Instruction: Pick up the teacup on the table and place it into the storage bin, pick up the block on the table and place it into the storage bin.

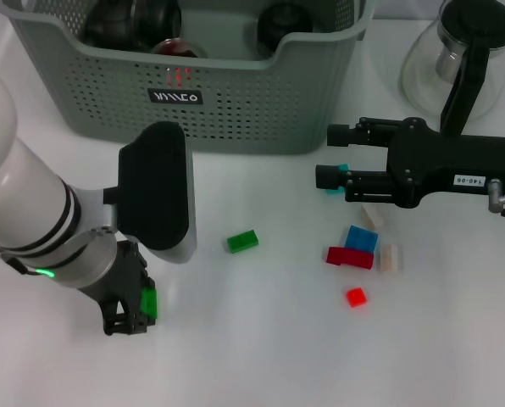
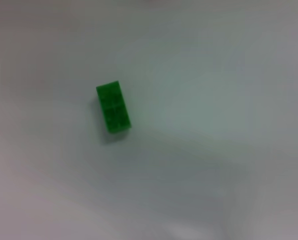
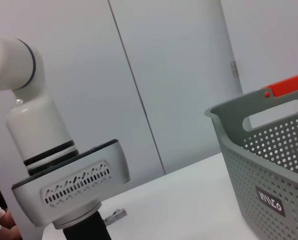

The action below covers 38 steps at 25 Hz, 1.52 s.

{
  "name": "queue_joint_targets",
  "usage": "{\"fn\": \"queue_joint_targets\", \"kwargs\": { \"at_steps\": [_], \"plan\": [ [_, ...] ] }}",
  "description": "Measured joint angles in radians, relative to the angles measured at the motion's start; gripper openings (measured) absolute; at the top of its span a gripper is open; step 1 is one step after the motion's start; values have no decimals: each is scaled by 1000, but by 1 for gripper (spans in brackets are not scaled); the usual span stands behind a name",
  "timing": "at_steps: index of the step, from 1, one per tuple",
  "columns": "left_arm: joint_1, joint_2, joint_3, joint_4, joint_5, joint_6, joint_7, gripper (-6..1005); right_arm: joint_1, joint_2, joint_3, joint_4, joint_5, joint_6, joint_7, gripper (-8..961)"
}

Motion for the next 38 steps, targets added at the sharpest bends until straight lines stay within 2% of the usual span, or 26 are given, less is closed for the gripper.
{"fn": "queue_joint_targets", "kwargs": {
  "at_steps": [3, 6, 8, 10, 12, 14, 15, 17, 19, 22, 24, 25, 26, 29, 32, 34, 36, 38],
  "plan": [
    [-1, -1, -21, 15, -8, 0, -14, 404, 0, 0, 0, 0, 0, 0, 0, 761],
    [-29, -1, -119, 36, -65, 4, -74, 404, -1, 0, -1, 0, 0, -1, 0, 760],
    [-73, 0, -245, 29, -150, 38, -107, 404, -1, 0, -1, 0, 0, -4, 0, 760],
    [-143, 5, -458, -29, -300, 141, -102, 404, -1, 0, -2, 0, -1, -8, 0, 761],
    [-235, 21, -712, -150, -454, 287, -66, 404, -1, 0, -2, 0, -2, -13, 0, 761],
    [-316, 57, -921, -303, -557, 390, -43, 404, -2, 0, -2, 0, -3, -14, 0, 761],
    [-352, 91, -1024, -400, -609, 422, -37, 404, -3, 0, -2, 0, -4, -14, 0, 761],
    [-387, 170, -1155, -616, -726, 434, -33, 404, -3, 0, -2, 0, -5, -14, 0, 761],
    [-406, 255, -1210, -818, -858, 421, -22, 404, -4, -2, -3, 0, -6, -15, 0, 761],
    [-425, 323, -1237, -989, -1001, 372, -12, 404, -5, -3, -4, 0, -7, -14, -2, 761],
    [-457, 326, -1222, -984, -1025, 276, -37, 404, -2, -3, -5, 0, -8, -3, -2, 761],
    [-457, 326, -1222, -984, -1025, 276, -37, 404, 0, -3, -5, 0, -8, 5, 0, 761],
    [-477, 328, -1190, -931, -999, 213, -59, 405, 3, -3, -7, 0, -8, 12, 1, 761],
    [-540, 345, -1082, -805, -893, 46, -133, 405, 8, -4, -26, -5, -9, 16, 6, 761],
    [-621, 362, -962, -770, -723, -124, -221, 405, 12, -4, -46, -11, -9, 11, 9, 761],
    [-666, 356, -893, -760, -577, -246, -287, 405, 16, -3, -53, -11, -9, 11, 9, 761],
    [-709, 317, -820, -749, -404, -367, -340, 405, 19, -3, -55, -11, -9, 12, 9, 760],
    [-740, 276, -765, -754, -256, -432, -361, 405, 19, -3, -55, -11, -9, 12, 9, 760]
  ]
}}
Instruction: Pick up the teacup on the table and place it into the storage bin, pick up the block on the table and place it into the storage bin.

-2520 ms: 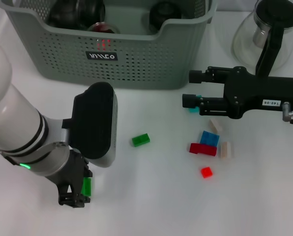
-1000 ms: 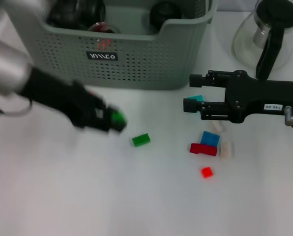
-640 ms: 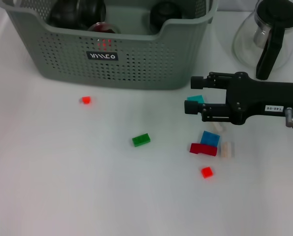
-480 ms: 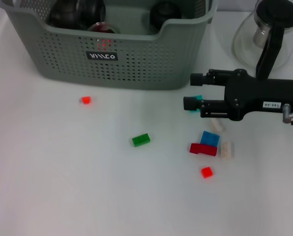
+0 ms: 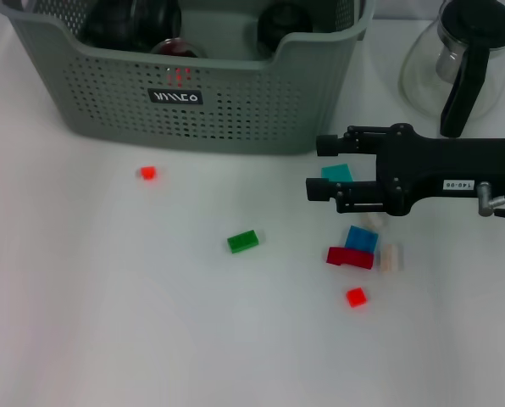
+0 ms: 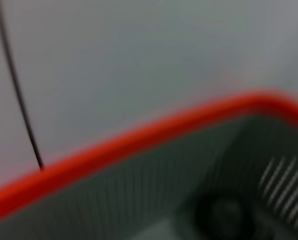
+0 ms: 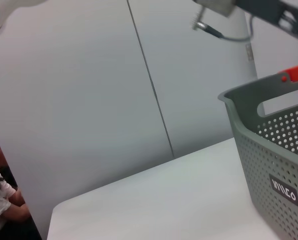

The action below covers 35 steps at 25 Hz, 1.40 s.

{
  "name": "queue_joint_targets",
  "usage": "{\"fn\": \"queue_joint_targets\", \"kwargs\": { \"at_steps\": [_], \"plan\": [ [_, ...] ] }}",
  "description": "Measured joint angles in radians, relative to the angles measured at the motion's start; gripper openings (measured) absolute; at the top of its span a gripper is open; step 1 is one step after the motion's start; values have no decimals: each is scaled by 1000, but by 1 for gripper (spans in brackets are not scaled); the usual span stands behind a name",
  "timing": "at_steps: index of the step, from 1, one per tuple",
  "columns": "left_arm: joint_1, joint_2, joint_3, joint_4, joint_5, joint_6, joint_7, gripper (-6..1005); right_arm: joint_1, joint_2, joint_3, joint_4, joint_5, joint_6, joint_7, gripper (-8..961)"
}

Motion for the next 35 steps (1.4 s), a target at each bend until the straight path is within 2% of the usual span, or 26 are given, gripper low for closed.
{"fn": "queue_joint_targets", "kwargs": {
  "at_steps": [1, 5, 7, 10, 13, 17, 19, 21, 23, 24, 25, 26, 29, 32, 33, 35],
  "plan": [
    [-19, -22, 25, -15, 76, -16, -10, 405, 0, 0, 0, 0, 0, -1, 0, 760],
    [-109, -66, 54, -139, 295, -67, -90, 405, 1, -1, 0, 0, 0, -2, 0, 760],
    [-120, -77, 78, -164, 311, -96, -102, 405, 1, -1, -1, 0, 0, -2, -1, 760],
    [-109, -101, 110, -139, 313, -114, -104, 405, 0, -1, -2, 0, 0, -2, -2, 760],
    [-83, -121, 86, -64, 313, -98, -112, 405, 2, -1, -2, 1, 0, -2, -2, 760],
    [-19, -153, -31, 90, 266, -41, -119, 556, 4, -1, -2, 1, 2, -4, -3, 760],
    [54, -172, -99, 212, 152, 3, -93, 632, 5, -1, -2, 1, 3, -4, -3, 760],
    [123, -181, -134, 292, 9, 49, -56, 799, 6, -1, -1, 1, 6, -4, -4, 760],
    [226, -174, -164, 353, -247, 137, 17, 797, 6, 0, 0, 1, 6, -4, -4, 760],
    [292, -155, -184, 350, -458, 222, 84, 797, 6, 1, 1, 1, 7, -4, -4, 760],
    [292, -155, -184, 350, -458, 222, 84, 796, 6, 1, 1, 1, 6, -3, -4, 760],
    [331, -138, -204, 317, -596, 293, 147, 795, 6, 2, 1, 1, 6, -2, -4, 760],
    [390, -95, -262, 173, -879, 503, 327, 792, 6, 3, 2, 1, 6, -1, -2, 761],
    [419, -63, -298, 73, -965, 631, 447, 790, 6, 4, 5, 1, 7, -7, 0, 761],
    [435, -47, -306, 42, -969, 679, 505, 789, 6, 4, 6, 1, 7, -9, 1, 761],
    [462, -35, -300, 33, -910, 736, 571, 787, 3, 3, 7, 1, 7, -12, 4, 761]
  ]
}}
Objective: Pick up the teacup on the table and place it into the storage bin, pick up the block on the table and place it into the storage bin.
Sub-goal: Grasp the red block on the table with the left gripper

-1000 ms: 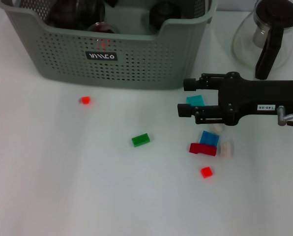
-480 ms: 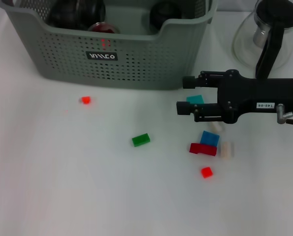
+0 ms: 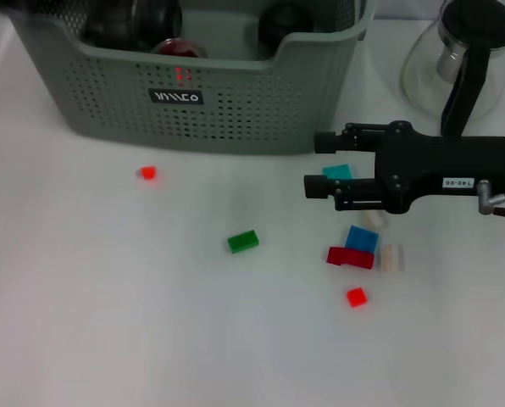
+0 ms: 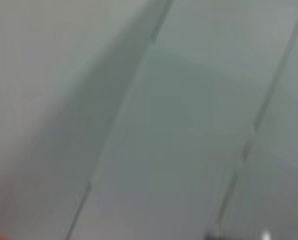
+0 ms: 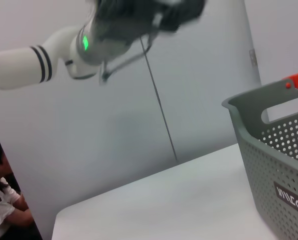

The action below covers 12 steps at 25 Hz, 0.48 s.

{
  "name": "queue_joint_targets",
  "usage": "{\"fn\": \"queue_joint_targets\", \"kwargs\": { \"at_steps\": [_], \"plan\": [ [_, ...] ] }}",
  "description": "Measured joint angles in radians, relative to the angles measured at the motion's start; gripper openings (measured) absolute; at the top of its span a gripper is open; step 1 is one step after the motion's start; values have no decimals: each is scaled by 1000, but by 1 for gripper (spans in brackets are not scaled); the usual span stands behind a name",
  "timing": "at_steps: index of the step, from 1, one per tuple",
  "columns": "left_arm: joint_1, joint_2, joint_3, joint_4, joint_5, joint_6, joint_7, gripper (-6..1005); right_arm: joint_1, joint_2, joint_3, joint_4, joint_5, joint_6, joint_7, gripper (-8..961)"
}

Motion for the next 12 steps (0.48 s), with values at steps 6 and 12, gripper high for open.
{"fn": "queue_joint_targets", "kwargs": {
  "at_steps": [6, 12],
  "plan": [
    [43, -29, 19, 160, 390, 43, 2, 748, -4, -5, 1, 0, -1, 4, 17, 761],
    [38, -125, 167, 383, 692, 35, -79, 723, -12, -13, 0, 0, -5, 7, 24, 760]
  ]
}}
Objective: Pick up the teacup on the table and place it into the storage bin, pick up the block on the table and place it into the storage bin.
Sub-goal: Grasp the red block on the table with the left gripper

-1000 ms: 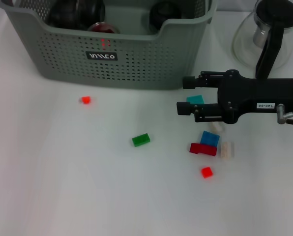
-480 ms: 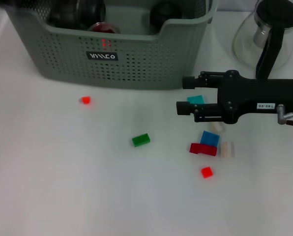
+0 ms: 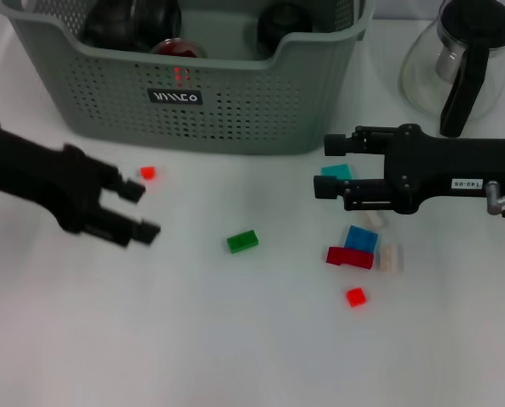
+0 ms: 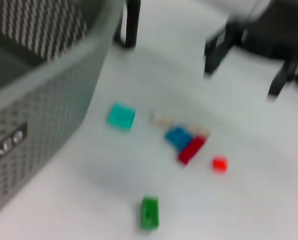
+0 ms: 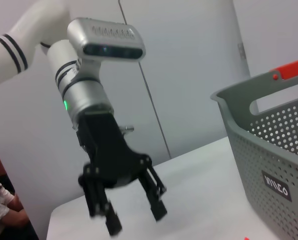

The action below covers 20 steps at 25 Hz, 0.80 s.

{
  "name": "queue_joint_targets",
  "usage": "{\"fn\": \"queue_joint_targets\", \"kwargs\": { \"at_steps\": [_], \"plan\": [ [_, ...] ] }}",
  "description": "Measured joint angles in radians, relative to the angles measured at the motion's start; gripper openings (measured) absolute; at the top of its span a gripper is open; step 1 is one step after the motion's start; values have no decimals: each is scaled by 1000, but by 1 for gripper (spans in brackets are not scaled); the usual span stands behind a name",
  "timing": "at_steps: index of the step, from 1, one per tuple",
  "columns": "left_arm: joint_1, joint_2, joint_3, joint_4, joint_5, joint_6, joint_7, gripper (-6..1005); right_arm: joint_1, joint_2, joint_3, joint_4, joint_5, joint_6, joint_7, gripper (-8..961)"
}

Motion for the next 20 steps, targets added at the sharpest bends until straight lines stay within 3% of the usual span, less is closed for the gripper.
{"fn": "queue_joint_targets", "kwargs": {
  "at_steps": [1, 2, 5, 15, 20],
  "plan": [
    [0, 0, 0, 0, 0, 0, 0, 723, 0, 0, 0, 0, 0, 0, 0, 760],
    [-2, -48, 55, 70, 98, -26, 29, 723, 0, 0, 0, 0, 0, 1, 0, 760],
    [-13, -78, 98, 94, 146, -90, 75, 723, 0, 0, 0, 0, -1, 1, 0, 760],
    [-34, -103, 232, -7, 250, -460, 82, 724, -8, 3, -2, 9, -1, 17, 0, 760],
    [-34, -106, 273, -42, 257, -527, 87, 724, -9, 3, 0, 9, -1, 17, 0, 760]
  ]
}}
